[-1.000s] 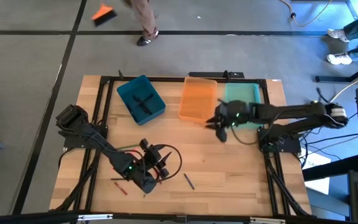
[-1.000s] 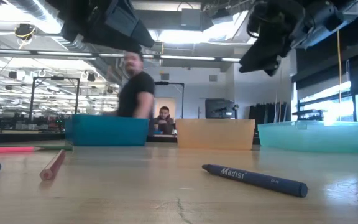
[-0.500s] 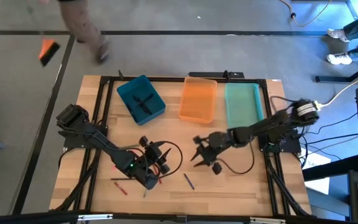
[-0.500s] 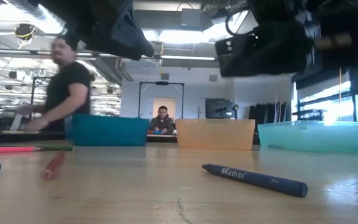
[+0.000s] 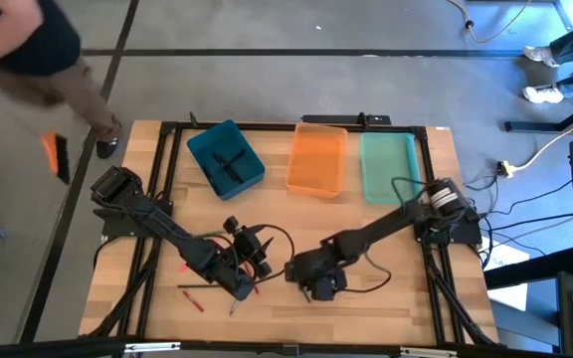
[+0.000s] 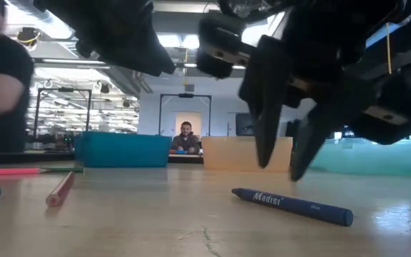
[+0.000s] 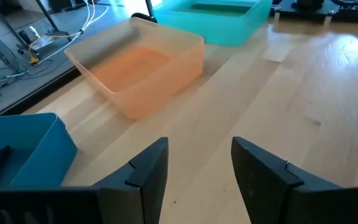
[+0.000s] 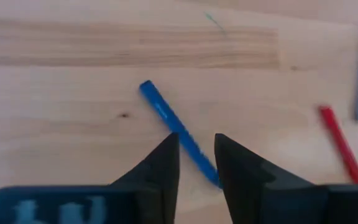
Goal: Sort crayons/erasers/pens/pencils in bins
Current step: Put the gray crayon into the light blue bin
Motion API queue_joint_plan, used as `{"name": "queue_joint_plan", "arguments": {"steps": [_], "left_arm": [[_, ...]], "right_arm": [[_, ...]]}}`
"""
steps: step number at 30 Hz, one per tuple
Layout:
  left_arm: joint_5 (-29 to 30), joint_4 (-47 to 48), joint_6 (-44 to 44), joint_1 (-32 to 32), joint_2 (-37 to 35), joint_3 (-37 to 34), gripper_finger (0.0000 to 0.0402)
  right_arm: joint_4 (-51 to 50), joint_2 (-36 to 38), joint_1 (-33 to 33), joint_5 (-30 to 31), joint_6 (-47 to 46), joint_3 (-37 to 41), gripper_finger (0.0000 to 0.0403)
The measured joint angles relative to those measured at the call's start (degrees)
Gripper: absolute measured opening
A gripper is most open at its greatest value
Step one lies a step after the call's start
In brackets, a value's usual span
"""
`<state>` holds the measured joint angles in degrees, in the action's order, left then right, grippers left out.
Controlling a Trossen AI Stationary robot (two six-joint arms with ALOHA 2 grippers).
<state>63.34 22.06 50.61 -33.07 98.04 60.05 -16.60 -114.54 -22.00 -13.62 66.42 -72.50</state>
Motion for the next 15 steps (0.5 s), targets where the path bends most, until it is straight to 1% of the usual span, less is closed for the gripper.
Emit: {"name": "queue_joint_plan", "arguments": {"steps": [4, 7, 11, 15], "left_arm": [[0.0, 0.0, 0.2, 0.0, 0.0, 0.0, 0.0169], [-0.1, 0.0, 0.3, 0.0, 0.0, 0.0, 0.0169], [-0.1, 0.1, 0.3, -0.1, 0.0, 0.0, 0.0169], [0.0, 0.2, 0.3, -0.1, 0.0, 0.0, 0.0169]], "right_arm": [[-3.6, -3.3, -1.3, 3.7, 5.9, -5.6, 0.007], [-8.1, -4.7, -2.4, 6.9, 10.5, -8.9, 0.006], [-15.9, -6.4, -3.6, 12.3, 16.8, -12.4, 0.0058], [-19.2, -7.4, -4.7, 19.5, 22.8, -13.3, 0.0062]]}}
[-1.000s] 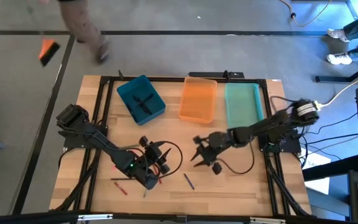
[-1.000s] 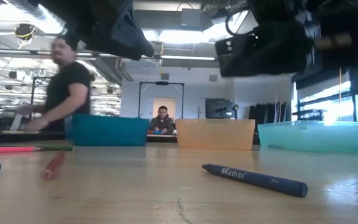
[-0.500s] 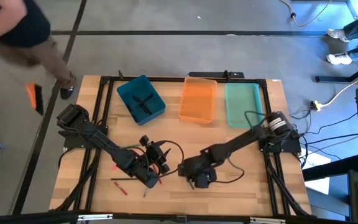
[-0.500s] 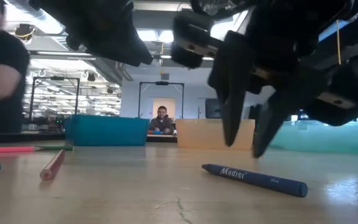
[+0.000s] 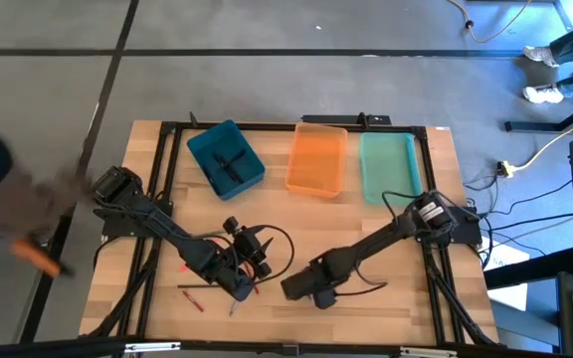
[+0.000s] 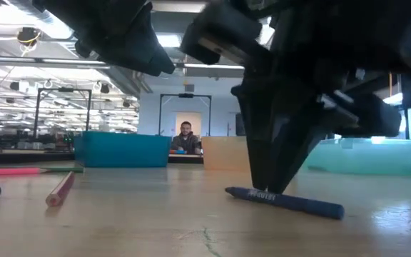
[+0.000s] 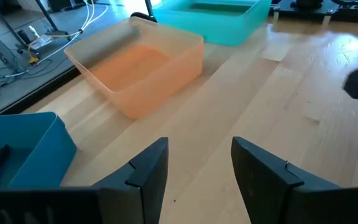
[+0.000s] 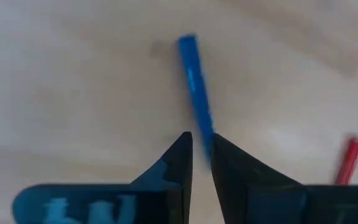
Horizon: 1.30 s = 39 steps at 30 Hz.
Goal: Sort crayons/erasers/pens/pencils in bins
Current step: Put the gray crayon into the light blue bin
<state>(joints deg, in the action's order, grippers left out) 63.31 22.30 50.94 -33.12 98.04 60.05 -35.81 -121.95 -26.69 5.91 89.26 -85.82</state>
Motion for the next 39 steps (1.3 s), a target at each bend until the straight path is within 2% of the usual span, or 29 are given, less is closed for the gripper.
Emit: {"name": "queue_joint_plan", "arguments": {"steps": [3, 8, 12, 18, 21, 25, 34, 39], "left_arm": [[0.0, 0.0, 0.0, 0.0, 0.0, 0.0, 0.0169], [0.0, 0.1, 0.1, 0.0, 0.0, 0.0, 0.0169], [0.0, 0.1, 0.1, 0.0, 0.0, 0.0, 0.0169], [0.0, 0.1, 0.1, 0.0, 0.0, 0.0, 0.0169], [0.0, 0.1, 0.1, 0.0, 0.0, 0.0, 0.0169], [0.0, 0.1, 0.1, 0.0, 0.0, 0.0, 0.0169], [-1.7, 1.3, 0.0, 0.0, 0.0, 0.0, 0.0169], [-5.5, 3.3, 1.2, 0.0, 0.0, 0.0, 0.0169]], "right_arm": [[-0.1, -0.3, -1.0, 3.2, 3.3, 0.0, 0.0068], [0.7, -0.3, -2.1, 4.1, 5.7, 0.1, 0.0091], [1.5, -0.3, -2.1, 3.8, 7.2, 0.1, 0.013], [2.7, -0.3, -2.1, 10.1, 15.2, 0.1, 0.0194], [4.3, -0.3, -2.5, 10.7, 19.2, 0.1, 0.0212], [8.7, -0.2, -4.3, 9.8, 23.8, 0.1, 0.0217], [13.9, -1.8, -5.9, 2.5, 28.4, 0.1, 0.0217], [15.0, -3.8, -6.1, 4.3, 29.9, -0.1, 0.0212]]}}
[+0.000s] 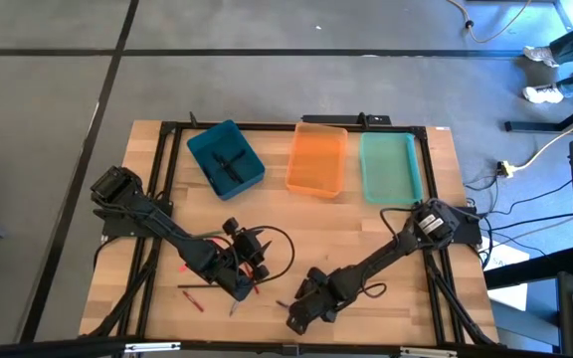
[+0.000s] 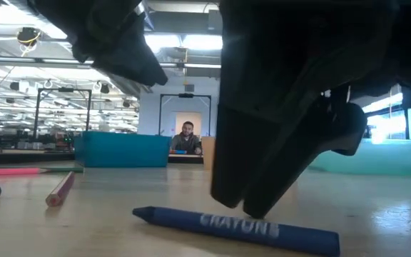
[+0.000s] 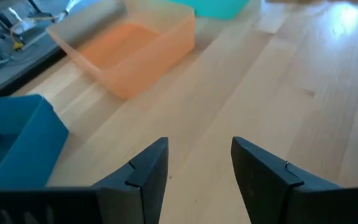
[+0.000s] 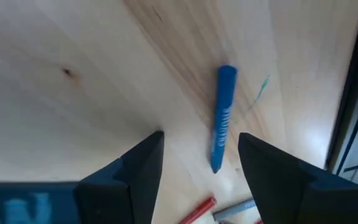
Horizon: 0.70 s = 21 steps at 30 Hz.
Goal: Sort crayons/erasers/pens/pencils in bins
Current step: Put the gray crayon into the light blue bin
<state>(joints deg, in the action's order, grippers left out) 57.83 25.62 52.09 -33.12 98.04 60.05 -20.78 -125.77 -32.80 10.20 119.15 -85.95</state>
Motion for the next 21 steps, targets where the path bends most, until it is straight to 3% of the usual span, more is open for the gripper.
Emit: {"name": "queue_joint_plan", "arguments": {"steps": [4, 7, 11, 16, 21], "left_arm": [[-0.3, 1.9, 1.8, 0.0, 0.0, 0.0, 0.0169], [-0.2, 2.5, 1.9, 0.0, 0.0, 0.0, 0.0169], [-0.1, 2.5, 1.8, 0.0, 0.0, 0.0, 0.0169], [-0.3, 4.5, 2.0, 0.0, 0.0, 0.0, 0.0169], [-2.9, 6.9, 3.4, -0.2, 0.0, 0.0, 0.0169]], "right_arm": [[0.5, -0.5, -0.1, -1.2, -0.4, 0.0, 0.0192], [0.5, -0.6, -0.1, 1.6, -1.9, 0.0, 0.0171], [0.8, -0.2, 0.1, 6.3, -12.9, 0.1, 0.0143], [-1.4, 1.5, 0.8, 7.6, -44.5, -1.6, 0.0115], [-5.1, 4.0, 2.5, 2.5, -92.9, -3.9, 0.0104]]}}
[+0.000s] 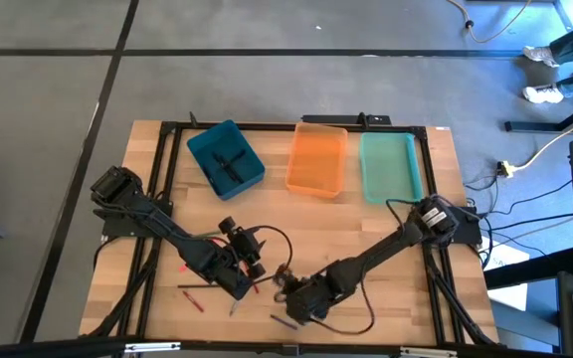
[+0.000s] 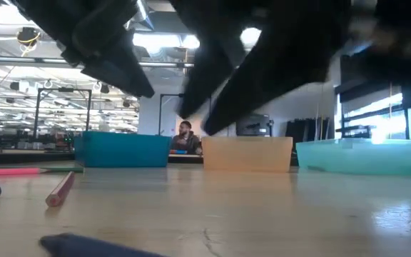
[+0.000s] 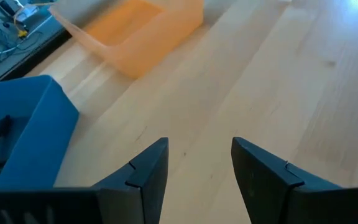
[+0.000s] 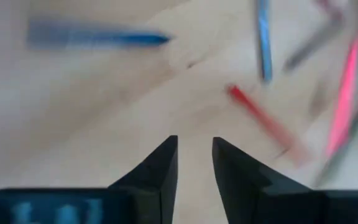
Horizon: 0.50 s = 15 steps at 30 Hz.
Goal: Sort crayons/erasers/pens/pencils in bins
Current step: Put the gray crayon into the light blue bin
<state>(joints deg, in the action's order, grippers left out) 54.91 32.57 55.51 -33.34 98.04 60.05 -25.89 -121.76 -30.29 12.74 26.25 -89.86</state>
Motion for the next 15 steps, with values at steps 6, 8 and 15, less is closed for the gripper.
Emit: {"name": "queue_joint_plan", "arguments": {"steps": [6, 8, 15], "left_arm": [[-1.6, 8.2, 3.6, -0.9, 0.0, 0.0, 0.0169], [-1.6, 13.0, 7.4, -1.2, -0.1, 0.0, 0.0169], [-1.4, 30.1, 22.2, -1.3, -0.7, 0.0, 0.0169]], "right_arm": [[3.1, 0.5, 3.1, -24.3, -35.3, -0.1, 0.0107], [7.5, 0.0, 3.6, -26.6, -43.0, -0.1, 0.0107], [8.1, -3.6, 7.0, -22.9, -55.2, -3.0, 0.0108]]}}
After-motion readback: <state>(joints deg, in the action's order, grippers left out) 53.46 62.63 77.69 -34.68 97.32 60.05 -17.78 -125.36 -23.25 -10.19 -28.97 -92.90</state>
